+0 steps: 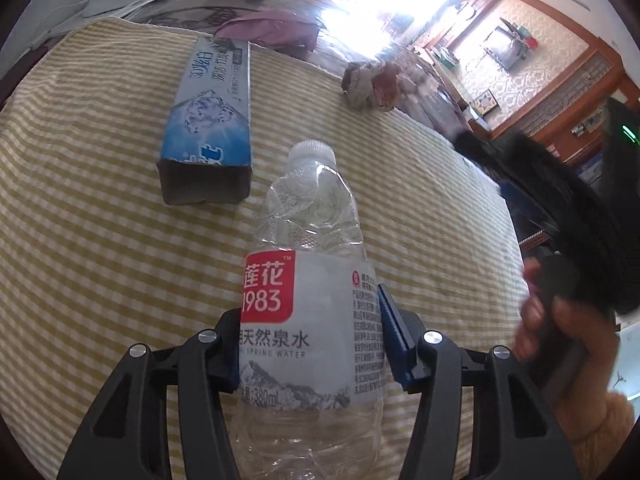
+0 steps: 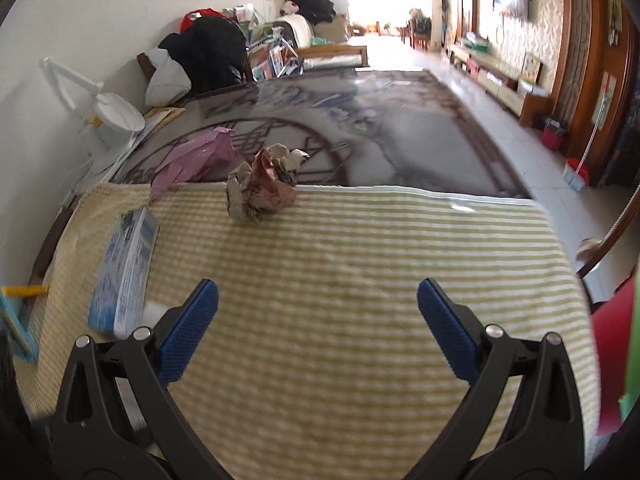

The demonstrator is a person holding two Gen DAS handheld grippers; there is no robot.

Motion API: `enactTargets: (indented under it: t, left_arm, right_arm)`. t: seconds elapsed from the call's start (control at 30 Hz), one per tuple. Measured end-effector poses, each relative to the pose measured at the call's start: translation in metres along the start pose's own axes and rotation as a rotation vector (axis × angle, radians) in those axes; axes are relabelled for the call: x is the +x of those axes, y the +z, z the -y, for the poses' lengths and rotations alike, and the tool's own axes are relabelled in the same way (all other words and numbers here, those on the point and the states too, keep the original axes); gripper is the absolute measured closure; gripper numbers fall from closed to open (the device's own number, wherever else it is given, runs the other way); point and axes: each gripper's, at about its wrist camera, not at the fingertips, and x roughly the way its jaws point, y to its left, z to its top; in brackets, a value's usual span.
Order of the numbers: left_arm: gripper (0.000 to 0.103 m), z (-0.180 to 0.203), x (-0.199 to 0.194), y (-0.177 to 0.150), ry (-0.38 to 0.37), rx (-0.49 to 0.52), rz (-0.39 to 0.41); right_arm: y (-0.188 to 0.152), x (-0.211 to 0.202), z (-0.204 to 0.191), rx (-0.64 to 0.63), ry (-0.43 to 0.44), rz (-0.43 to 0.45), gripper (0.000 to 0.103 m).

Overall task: Collect trash
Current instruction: 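Grasp the clear water bottle with the left gripper while the right approaches the paper ball, then grasp and lift the crumpled paper ball with the right gripper while the left holds the bottle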

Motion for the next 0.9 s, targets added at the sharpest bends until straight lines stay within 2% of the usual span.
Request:
enactTargets:
  t: [0.07, 0.2, 0.3, 0.37, 0.43, 0.53, 0.57, 0.63, 0.7, 0.8, 0.9]
  left_arm:
    - [0.022, -0.003, -0.006, 0.003, 0.0, -0.02, 0.036]
    - [0.021, -0.002, -0.014, 0.008, -0.026, -0.023, 0.091]
    - [0.022, -0.002, -0.013, 0.011, -0.035, -0.027, 0.092]
    - [0.022, -0.005, -0.01, 0.012, -0.052, -0.05, 0.08]
    - [0.022, -0.006, -0.008, 0.013, -0.057, -0.066, 0.079]
    - [0.022, -0.007, -0.005, 0.012, -0.066, -0.065, 0.072]
    - [0.021, -0.005, -0.002, 0.012, -0.062, -0.052, 0.066]
    - [0.021, 0.001, 0.004, 0.012, -0.061, -0.022, 0.052]
    - [0.021, 0.008, 0.01, 0.01, -0.061, 0.015, 0.026]
    - [0.021, 0.014, 0.014, 0.009, -0.048, 0.046, 0.022]
    - [0.02, 0.014, 0.011, 0.008, -0.066, 0.038, 0.034]
  right_arm:
    - [0.015, 0.017, -0.004, 0.058, 0.006, -0.006, 0.005]
    - [0.05, 0.051, -0.021, 0.107, -0.007, -0.027, 0.005]
    - [0.068, 0.076, -0.037, 0.105, 0.002, -0.066, 0.007]
    - [0.073, 0.094, -0.044, 0.111, -0.009, -0.114, 0.016]
    - [0.074, 0.107, -0.045, 0.132, -0.021, -0.147, 0.031]
    - [0.073, 0.118, -0.043, 0.159, 0.031, -0.171, 0.046]
    - [0.071, 0.115, -0.046, 0.141, 0.032, -0.169, 0.048]
    - [0.071, 0.107, -0.052, 0.083, 0.022, -0.152, 0.062]
    - [0.069, 0.093, -0.055, 0.023, 0.04, -0.144, 0.068]
    - [0.059, 0.065, -0.05, -0.029, 0.077, -0.127, 0.068]
    - [0.045, 0.032, -0.035, -0.063, 0.088, -0.107, 0.068]
